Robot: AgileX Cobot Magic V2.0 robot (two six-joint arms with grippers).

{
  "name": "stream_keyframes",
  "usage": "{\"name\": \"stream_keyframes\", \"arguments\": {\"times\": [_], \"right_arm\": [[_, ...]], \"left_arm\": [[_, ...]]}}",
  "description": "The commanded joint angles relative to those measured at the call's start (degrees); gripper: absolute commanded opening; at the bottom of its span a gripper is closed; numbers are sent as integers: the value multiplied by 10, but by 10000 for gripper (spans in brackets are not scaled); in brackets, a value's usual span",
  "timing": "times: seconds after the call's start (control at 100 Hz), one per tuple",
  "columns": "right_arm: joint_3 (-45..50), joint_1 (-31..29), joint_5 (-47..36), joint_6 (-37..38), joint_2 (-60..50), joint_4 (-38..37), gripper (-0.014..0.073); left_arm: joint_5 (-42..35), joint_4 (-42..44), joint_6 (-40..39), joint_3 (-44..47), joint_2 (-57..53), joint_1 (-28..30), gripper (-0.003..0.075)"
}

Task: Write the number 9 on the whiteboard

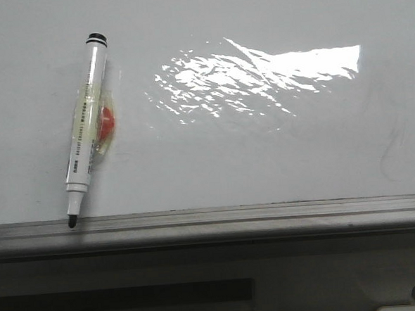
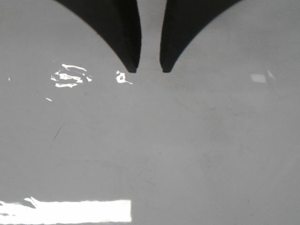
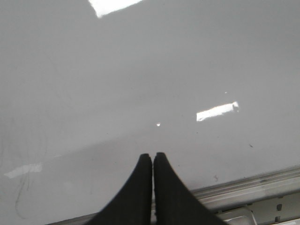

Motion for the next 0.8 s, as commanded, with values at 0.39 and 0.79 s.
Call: {"name": "stream_keyframes", "arguments": {"times": [0.39, 0.79], "right_arm": [[-13, -1, -47, 0, 13, -5, -46], [-13, 5, -51, 0, 13, -5, -46]], "left_arm": [[-207, -31, 0, -3, 83, -105, 355], [-320, -37, 0, -3, 197, -393, 354]]}}
